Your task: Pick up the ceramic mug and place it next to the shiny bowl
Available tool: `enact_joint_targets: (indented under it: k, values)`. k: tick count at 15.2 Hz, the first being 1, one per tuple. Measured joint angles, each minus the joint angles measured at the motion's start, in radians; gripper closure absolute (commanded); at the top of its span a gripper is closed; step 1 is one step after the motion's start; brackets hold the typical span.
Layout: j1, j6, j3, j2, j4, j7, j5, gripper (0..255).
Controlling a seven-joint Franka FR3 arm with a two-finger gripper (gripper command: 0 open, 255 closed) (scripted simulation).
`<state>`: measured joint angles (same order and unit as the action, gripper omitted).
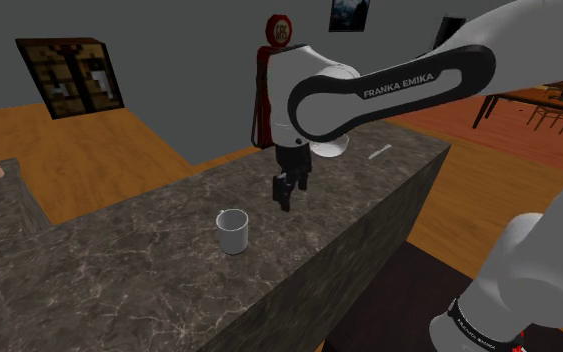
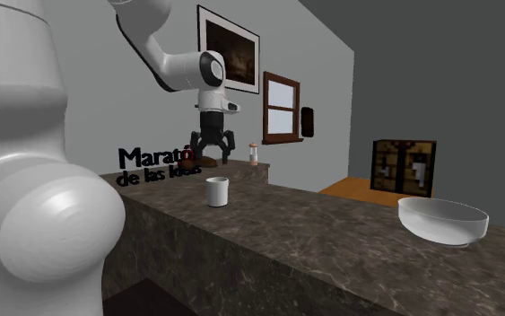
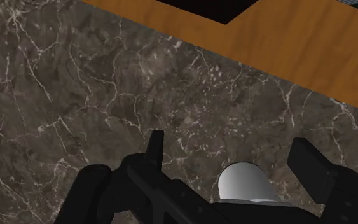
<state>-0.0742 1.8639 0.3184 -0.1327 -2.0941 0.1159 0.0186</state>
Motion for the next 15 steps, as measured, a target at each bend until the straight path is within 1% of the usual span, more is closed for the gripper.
enact_joint_targets:
  k: [3, 4, 8, 10, 14, 15]
  values:
    - [-0.013, 0.018, 0.024, 0.128, 0.101, 0.037, -0.045, 0]
    - [-0.020, 0.031, 0.031, 0.160, 0.116, 0.049, -0.058, 0]
    - [-0.060, 0.033, 0.054, 0.320, 0.258, 0.107, -0.123, 0]
    - [-0.087, 0.024, 0.062, 0.396, 0.334, 0.135, -0.154, 0]
    - [-0.153, -0.008, 0.062, 0.571, 0.522, 0.177, -0.222, 0]
    - [-0.164, -0.011, 0.062, 0.595, 0.546, 0.182, -0.231, 0]
